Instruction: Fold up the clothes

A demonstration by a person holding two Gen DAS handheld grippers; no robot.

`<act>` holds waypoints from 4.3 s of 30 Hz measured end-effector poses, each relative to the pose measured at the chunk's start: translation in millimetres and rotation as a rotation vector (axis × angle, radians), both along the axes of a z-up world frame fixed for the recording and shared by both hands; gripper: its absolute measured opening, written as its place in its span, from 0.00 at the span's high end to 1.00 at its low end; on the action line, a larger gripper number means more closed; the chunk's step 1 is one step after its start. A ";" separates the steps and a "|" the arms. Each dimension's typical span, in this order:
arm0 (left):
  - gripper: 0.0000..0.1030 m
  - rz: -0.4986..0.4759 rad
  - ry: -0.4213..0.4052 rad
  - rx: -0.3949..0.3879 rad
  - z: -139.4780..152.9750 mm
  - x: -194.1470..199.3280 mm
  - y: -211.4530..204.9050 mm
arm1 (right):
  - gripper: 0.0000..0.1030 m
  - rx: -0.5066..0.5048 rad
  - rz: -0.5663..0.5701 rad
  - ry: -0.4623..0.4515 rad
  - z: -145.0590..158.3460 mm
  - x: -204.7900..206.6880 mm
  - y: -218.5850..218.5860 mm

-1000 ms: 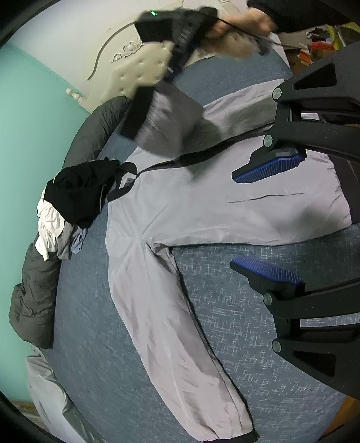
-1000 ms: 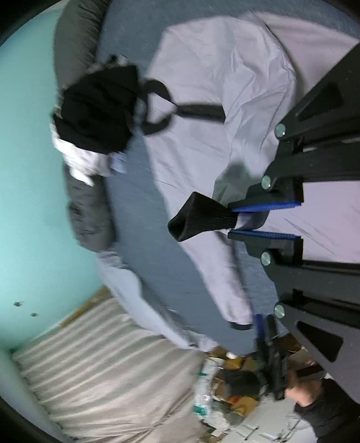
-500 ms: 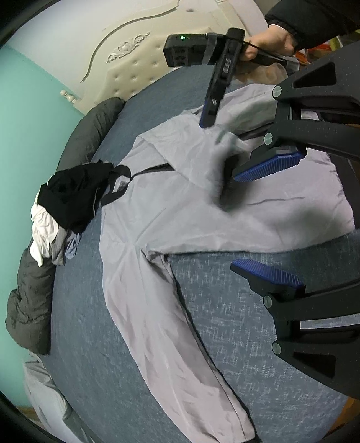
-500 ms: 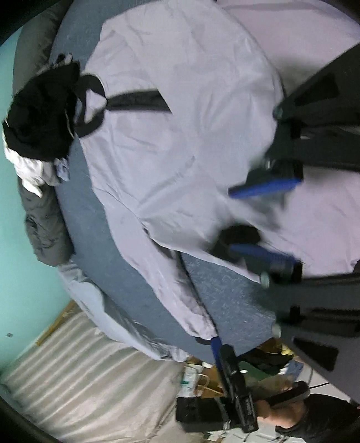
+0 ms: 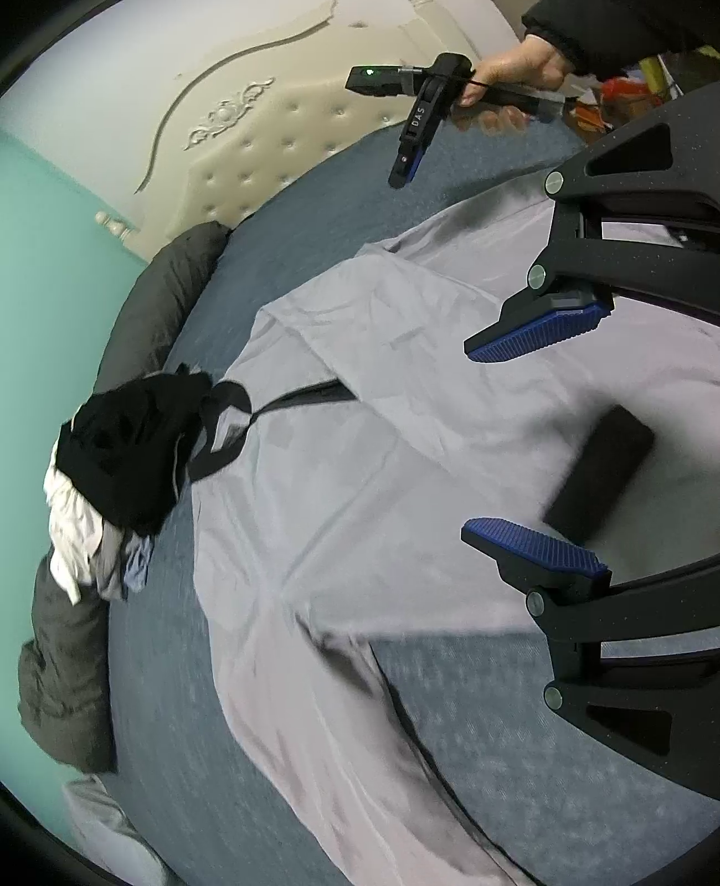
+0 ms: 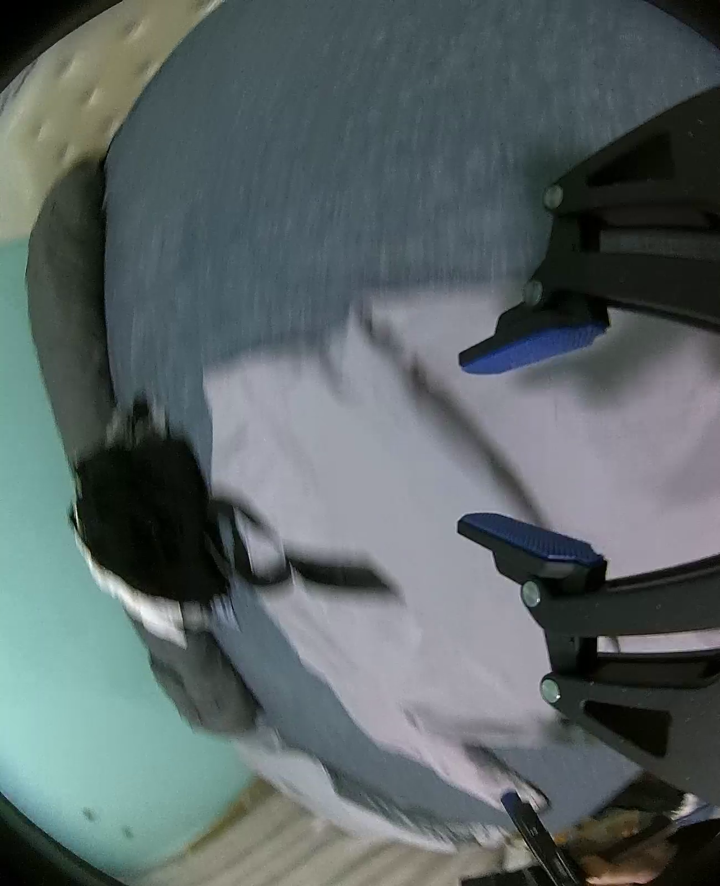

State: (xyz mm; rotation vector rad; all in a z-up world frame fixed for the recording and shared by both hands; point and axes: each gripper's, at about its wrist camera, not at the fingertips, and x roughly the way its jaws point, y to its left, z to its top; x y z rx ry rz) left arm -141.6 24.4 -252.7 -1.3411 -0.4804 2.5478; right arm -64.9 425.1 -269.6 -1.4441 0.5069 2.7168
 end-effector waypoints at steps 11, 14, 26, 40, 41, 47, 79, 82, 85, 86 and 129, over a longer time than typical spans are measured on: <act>0.39 -0.020 -0.029 0.017 -65.0 -52.2 44.3 | 0.49 0.191 0.035 -0.066 -32.6 -28.4 42.2; 0.39 -0.015 -0.024 0.021 -76.6 -58.6 47.0 | 0.49 0.244 0.073 -0.079 -42.6 -42.4 37.0; 0.36 -0.046 0.013 -0.045 -113.1 -56.7 58.0 | 0.49 0.350 0.120 -0.125 -87.3 -97.2 26.6; 0.35 -0.048 0.007 -0.031 -125.8 -59.5 60.2 | 0.91 0.348 0.064 -0.096 -105.2 -100.0 35.5; 0.35 -0.048 0.007 -0.030 -125.8 -59.7 60.2 | 0.90 0.330 0.057 -0.098 -106.5 -98.5 39.0; 0.35 -0.049 0.001 -0.022 -127.1 -63.0 58.9 | 0.90 0.287 0.054 -0.078 -98.0 -88.1 50.8; 0.34 -0.052 -0.009 -0.018 -126.7 -61.4 58.7 | 0.87 0.139 0.034 -0.139 -97.9 -174.4 2.7; 0.34 -0.052 -0.010 -0.017 -126.3 -62.3 59.2 | 0.87 0.098 -0.005 -0.078 -81.4 -159.7 1.2; 0.33 -0.052 -0.011 -0.011 -126.3 -62.2 58.6 | 0.87 0.020 -0.031 -0.002 -64.6 -125.6 -8.4; 0.33 -0.051 -0.010 -0.006 -126.5 -62.1 58.0 | 0.87 -0.007 -0.039 0.016 -62.0 -113.3 -12.9; 0.21 0.995 -0.133 0.139 -72.4 148.1 -332.0 | 0.54 -0.383 0.022 0.228 -59.6 0.5 -84.7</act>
